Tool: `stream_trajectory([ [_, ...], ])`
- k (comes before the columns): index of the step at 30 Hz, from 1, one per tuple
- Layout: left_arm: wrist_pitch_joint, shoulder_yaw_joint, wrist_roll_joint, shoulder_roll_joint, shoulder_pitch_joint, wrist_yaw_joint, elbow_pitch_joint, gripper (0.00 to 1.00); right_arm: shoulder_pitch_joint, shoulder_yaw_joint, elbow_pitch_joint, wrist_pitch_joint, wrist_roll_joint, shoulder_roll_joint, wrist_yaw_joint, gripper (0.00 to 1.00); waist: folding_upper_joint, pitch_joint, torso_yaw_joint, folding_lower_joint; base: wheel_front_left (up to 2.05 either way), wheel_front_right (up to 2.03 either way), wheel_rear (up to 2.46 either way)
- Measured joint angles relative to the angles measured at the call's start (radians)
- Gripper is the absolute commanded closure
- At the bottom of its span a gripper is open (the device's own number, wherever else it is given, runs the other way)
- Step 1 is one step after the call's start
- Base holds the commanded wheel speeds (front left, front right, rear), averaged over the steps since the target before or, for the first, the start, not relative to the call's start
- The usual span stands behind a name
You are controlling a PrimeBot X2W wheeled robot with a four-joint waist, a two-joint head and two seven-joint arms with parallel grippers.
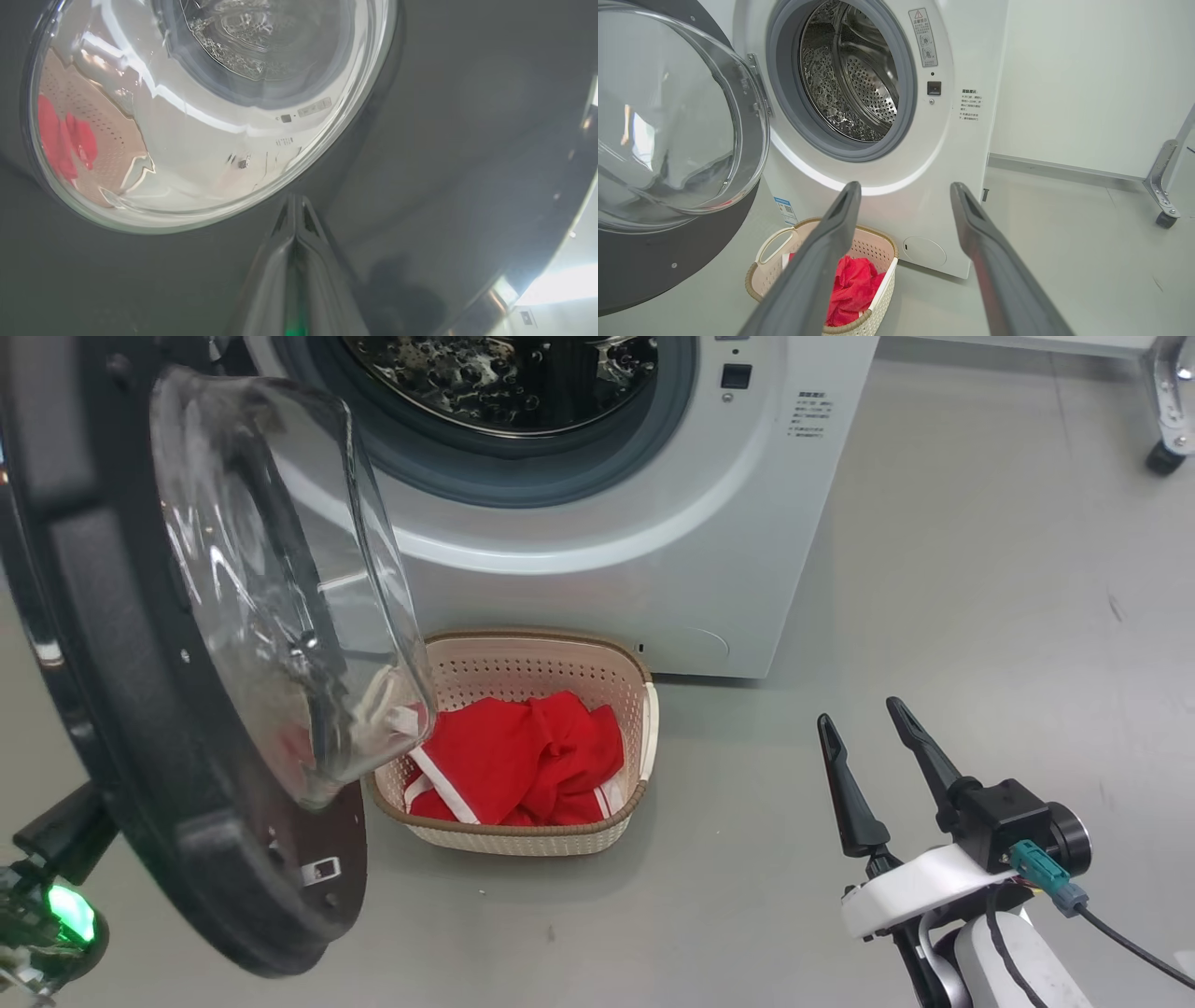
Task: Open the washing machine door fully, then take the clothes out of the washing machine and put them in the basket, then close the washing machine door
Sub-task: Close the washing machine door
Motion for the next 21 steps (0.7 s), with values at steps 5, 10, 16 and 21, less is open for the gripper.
stream_trajectory([
  [5,0.025,-0.021,-0.009,-0.01,0.018,0.0,-0.061,1.0,0.0,0.004,-0.004,0.0,0.009,0.002,0.0,0.0,0.0,0.002,-0.042,0.0,0.0,0.0,0.0],
  [10,0.041,-0.039,-0.017,-0.016,0.027,0.002,-0.116,1.0,-0.013,0.012,-0.014,0.0,0.018,0.003,0.0,0.0,0.0,0.012,-0.085,0.0,0.0,0.0,0.0],
  [16,0.051,-0.055,-0.025,-0.022,0.027,0.02,-0.179,1.0,-0.024,0.026,-0.021,0.0,0.022,0.005,0.0,0.0,0.0,0.038,-0.15,0.0,0.0,0.0,0.0],
  [21,0.051,-0.071,-0.026,-0.026,0.023,0.037,-0.212,1.0,-0.042,0.042,-0.032,0.0,0.039,0.005,-0.001,0.0,0.0,0.059,-0.202,0.0,0.0,0.0,0.0],
])
